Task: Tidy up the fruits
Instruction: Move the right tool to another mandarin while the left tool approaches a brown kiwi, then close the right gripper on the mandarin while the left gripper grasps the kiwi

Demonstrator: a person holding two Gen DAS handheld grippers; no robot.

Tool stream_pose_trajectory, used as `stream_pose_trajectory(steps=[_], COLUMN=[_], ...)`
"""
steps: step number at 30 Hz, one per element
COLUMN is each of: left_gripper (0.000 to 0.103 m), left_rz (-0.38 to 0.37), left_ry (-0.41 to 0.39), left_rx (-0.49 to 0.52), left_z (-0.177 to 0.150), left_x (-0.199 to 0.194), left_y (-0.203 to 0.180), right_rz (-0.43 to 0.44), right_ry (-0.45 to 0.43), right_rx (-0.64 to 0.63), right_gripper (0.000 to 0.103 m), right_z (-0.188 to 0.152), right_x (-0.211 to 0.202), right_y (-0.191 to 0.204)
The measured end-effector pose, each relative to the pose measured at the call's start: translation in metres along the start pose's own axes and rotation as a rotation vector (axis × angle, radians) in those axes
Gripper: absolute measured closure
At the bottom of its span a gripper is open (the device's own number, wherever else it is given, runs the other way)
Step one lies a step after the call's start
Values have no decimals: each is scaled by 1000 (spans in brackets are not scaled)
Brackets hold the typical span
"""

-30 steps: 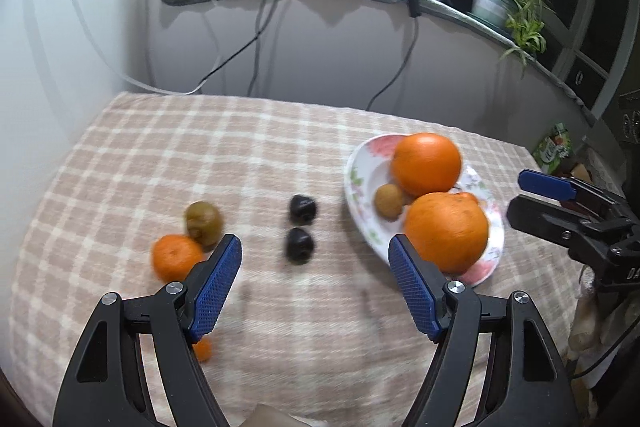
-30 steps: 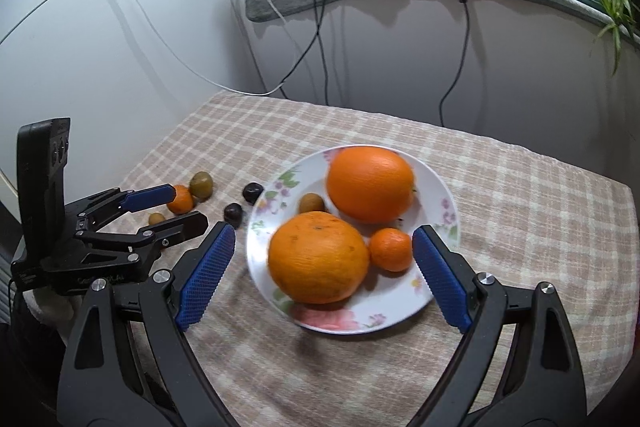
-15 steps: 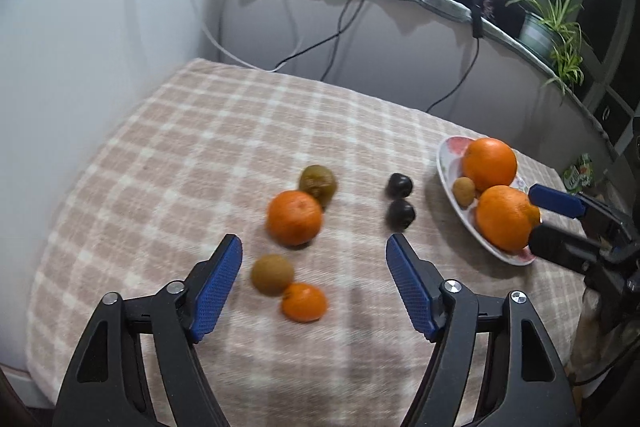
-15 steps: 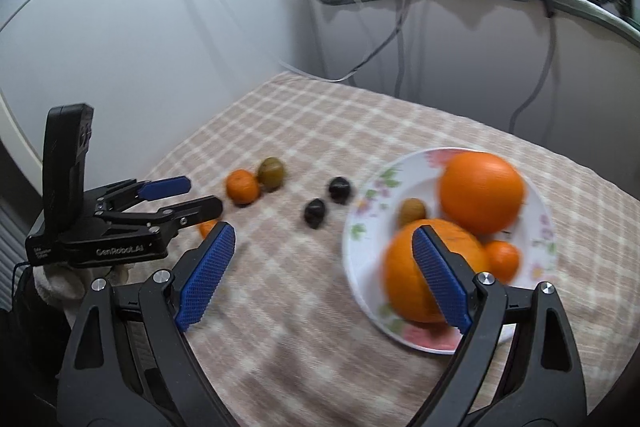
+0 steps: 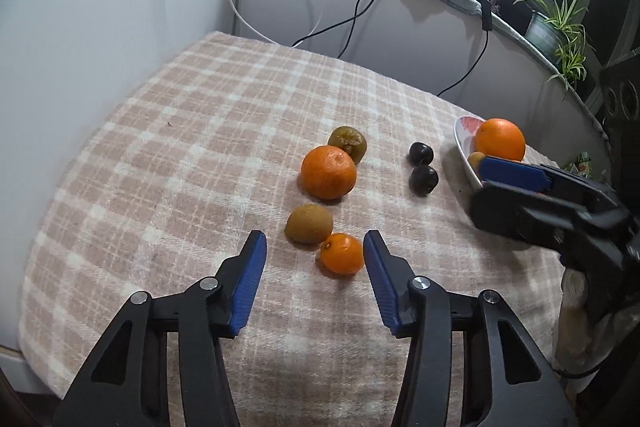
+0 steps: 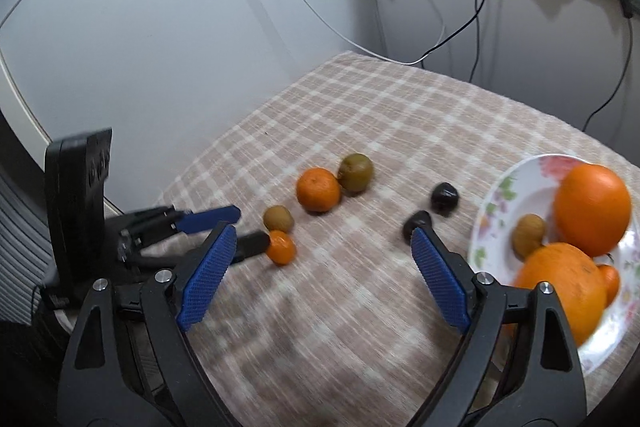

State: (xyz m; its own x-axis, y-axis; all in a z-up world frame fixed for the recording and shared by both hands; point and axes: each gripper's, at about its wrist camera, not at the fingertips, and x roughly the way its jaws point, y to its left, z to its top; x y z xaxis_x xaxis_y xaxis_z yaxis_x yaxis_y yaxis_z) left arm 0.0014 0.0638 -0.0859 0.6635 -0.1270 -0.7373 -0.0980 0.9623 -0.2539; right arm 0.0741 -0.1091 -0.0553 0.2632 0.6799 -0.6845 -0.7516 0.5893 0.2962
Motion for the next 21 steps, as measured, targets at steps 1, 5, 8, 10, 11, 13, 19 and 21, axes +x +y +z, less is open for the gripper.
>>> stream_pose_trajectory(steps=[1,5,8,10,11,13,19,21], left_gripper=[55,59,59,59,59,60,61,61], left_rz=[-1,-11,-19,-25,-28,-34,-65,-69], left_ry=[0,2,4,6,7,9,19,22], left_rx=[0,7,8,0,-5,-15,-38,-47], left_z=[0,0,-1,0,1,2,7,9], left_x=[1,3,3,4,5,8,16,19], left_y=[1,1,1,4,5,7,9,11], right_rz=[11,36,53,65,72,75,61,45], right_ry=[11,49,79,94,103,118,151,160], right_rx=[10,49,89,116,133,157,192,199], right_gripper=[18,23,29,32,33,35,39,39], right_z=[3,8,11,12,13,15,20,22], right_x=[5,23,34,42,46,54,72,79], right_y=[1,1,-2,-4,-6,-8,-8,-7])
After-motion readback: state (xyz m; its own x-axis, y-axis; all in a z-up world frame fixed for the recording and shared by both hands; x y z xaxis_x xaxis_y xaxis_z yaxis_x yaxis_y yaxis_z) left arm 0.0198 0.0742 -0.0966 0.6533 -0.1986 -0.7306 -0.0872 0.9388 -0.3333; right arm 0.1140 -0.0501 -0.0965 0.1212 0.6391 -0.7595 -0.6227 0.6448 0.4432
